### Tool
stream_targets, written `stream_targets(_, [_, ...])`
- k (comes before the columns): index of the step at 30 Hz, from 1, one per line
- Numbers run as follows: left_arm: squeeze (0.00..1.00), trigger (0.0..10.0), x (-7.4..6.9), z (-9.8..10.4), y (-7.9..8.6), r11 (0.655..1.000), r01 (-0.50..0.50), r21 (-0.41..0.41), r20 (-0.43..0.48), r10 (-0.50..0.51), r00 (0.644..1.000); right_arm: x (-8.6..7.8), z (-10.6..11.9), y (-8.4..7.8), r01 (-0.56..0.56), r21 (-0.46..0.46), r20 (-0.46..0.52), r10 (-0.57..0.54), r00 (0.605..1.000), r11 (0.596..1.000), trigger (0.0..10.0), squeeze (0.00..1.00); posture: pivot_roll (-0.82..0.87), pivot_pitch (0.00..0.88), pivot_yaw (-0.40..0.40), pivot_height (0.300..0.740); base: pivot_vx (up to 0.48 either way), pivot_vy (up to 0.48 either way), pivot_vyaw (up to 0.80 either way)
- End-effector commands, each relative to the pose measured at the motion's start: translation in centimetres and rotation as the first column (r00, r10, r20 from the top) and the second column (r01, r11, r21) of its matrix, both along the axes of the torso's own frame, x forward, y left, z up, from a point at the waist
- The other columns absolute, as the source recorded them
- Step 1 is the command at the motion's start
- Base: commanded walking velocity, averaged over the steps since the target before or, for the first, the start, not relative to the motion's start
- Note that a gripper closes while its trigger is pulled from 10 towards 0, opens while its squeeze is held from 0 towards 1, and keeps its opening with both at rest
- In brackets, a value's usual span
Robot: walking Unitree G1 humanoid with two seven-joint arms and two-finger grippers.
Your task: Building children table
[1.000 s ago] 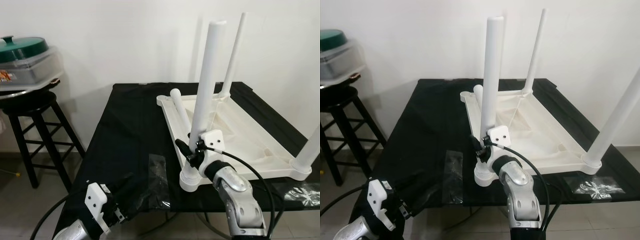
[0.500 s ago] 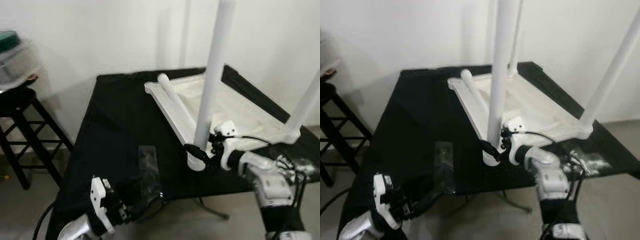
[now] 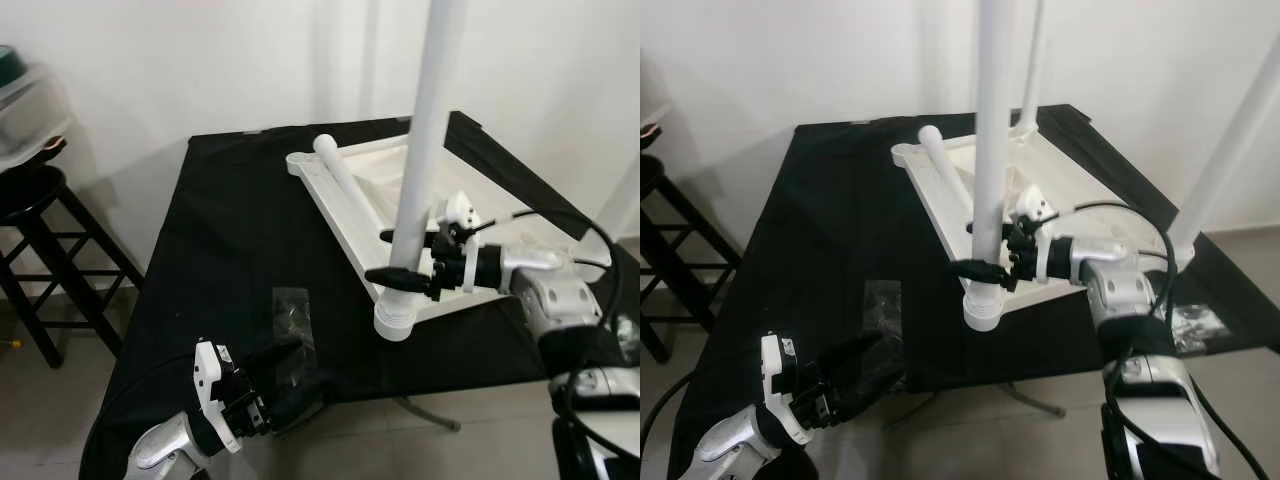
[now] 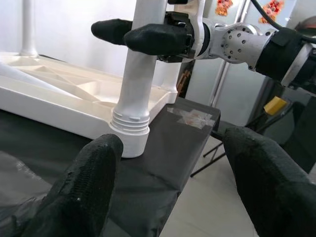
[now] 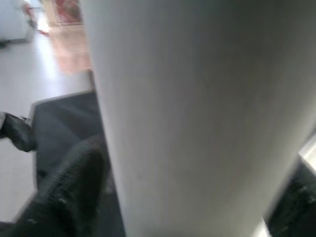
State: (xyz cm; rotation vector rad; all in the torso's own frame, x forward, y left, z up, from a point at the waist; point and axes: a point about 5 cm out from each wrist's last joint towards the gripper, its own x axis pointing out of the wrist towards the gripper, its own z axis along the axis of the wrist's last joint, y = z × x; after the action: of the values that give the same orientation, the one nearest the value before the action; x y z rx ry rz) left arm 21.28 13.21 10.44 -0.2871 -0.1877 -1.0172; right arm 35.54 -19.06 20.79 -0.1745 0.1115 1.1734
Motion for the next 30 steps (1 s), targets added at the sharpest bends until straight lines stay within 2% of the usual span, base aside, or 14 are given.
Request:
stream_targets(1, [0.0,10.0,-0.1,-0.2,0.0,1.0,0.018,-0.004,-0.013,-0.018,1.0,0.2,-0.3,0.0,-0.024,-0.002,-0.018,0.024,1.0,1.0,3.7,0.0,0.02,0.0,0.007,0.74,0.0,0.0,0.0])
stream_targets(2, [0.0,10.0,-0.1,-0.2,0.0,1.0,0.025,-0.007,-0.013,-0.025,1.0,0.3,-0.2,0.0,-0.034,0.0,-0.025,0.034,0.999,0.999,0.0,0.0,0.02,0.0,0.005,0.74,0.0,0.0,0.0])
stream_targets(11, [0.0,10.0,-0.2,-0.2,0.1,0.999,0.045,-0.022,-0.025,-0.045,0.999,0.0,-0.7,-1.1,-0.056,-0.018,-0.068,0.054,0.996,0.998,0.0,0.0,0.01,0.0,0.007,0.74,0.0,0.0,0.0])
stream_targets(14, [0.0,10.0,-0.4,-0.3,0.2,0.998,0.049,-0.03,-0.034,-0.05,0.998,-1.5,-4.1,-1.4,0.037,-0.091,-0.12,-0.048,0.992,0.995,0.0,0.0,-0.01,0.0,-0.001,0.74,0.0,0.0,0.0])
stream_targets(15, [0.0,10.0,-0.4,-0.3,0.2,0.998,0.048,-0.03,-0.034,-0.049,0.998,-2.5,-6.2,-0.1,0.091,-0.107,-0.141,-0.106,0.984,0.99,0.0,0.0,-0.01,0.0,-0.003,0.74,0.0,0.0,0.0])
stream_targets(18, [0.0,10.0,-0.5,-0.3,0.2,0.998,0.048,-0.03,-0.034,-0.049,0.998,-3.2,-7.4,0.9,0.128,-0.112,-0.151,-0.144,0.978,0.985,0.0,0.0,-0.01,0.0,-0.003,0.74,0.0,0.0,0.0])
stream_targets(19, [0.0,10.0,-0.5,-0.2,0.3,0.999,0.038,-0.029,-0.036,-0.039,0.999,-3.4,-9.2,2.9,0.411,-0.074,-0.172,-0.418,0.892,0.909,0.0,0.0,-0.01,0.0,0.009,0.74,0.0,0.0,0.0])
stream_targets(20, [0.0,10.0,-0.4,-0.2,0.4,0.999,0.03,-0.028,-0.037,-0.031,0.999,-5.2,-11.3,5.0,0.601,-0.072,-0.236,-0.599,0.765,0.796,0.0,0.0,-0.01,0.0,0.022,0.74,0.0,0.0,0.0])
stream_targets(21, [0.0,10.0,-0.4,-0.2,0.4,0.999,0.03,-0.028,-0.037,-0.031,0.999,-5.2,-11.3,5.0,0.601,-0.072,-0.236,-0.599,0.765,0.796,0.0,0.0,-0.01,0.0,0.022,0.74,0.0,0.0,0.0])
stream_targets(22, [0.0,10.0,-0.4,-0.2,0.5,0.999,0.023,-0.027,-0.039,-0.024,0.999,-6.9,-12.5,6.6,0.693,-0.086,-0.283,-0.685,0.672,0.716,0.0,0.0,-0.01,0.0,0.022,0.74,0.0,0.0,0.0])
stream_targets(23, [0.0,10.0,-0.4,-0.2,0.5,0.999,0.023,-0.027,-0.039,-0.024,0.999,-6.9,-12.5,6.6,0.693,-0.086,-0.283,-0.685,0.672,0.716,0.0,0.0,-0.01,0.0,0.022,0.74,0.0,0.0,0.0])
stream_targets(24, [0.0,10.0,-0.3,-0.3,0.5,0.999,0.018,-0.027,-0.04,-0.019,0.999,-7.8,-12.6,7.9,0.714,-0.086,-0.296,-0.702,0.648,0.695,0.0,0.0,-0.04,0.0,0.036,0.74,0.0,0.0,0.0])
stream_targets(27, [0.0,10.0,0.0,-0.3,0.5,0.999,0.012,-0.035,-0.048,-0.014,0.999,-6.5,-11.4,8.2,0.692,-0.065,-0.235,-0.684,0.69,0.719,0.0,0.0,-0.03,0.0,0.023,0.74,0.0,0.0,0.0])
stream_targets(30, [0.0,10.0,0.1,-0.4,0.5,0.999,0.011,-0.035,-0.049,-0.013,0.999,-5.5,-10.8,8.1,0.69,-0.059,-0.205,-0.685,0.699,0.722,0.0,0.0,-0.02,0.0,0.026,0.74,0.0,0.0,0.0])
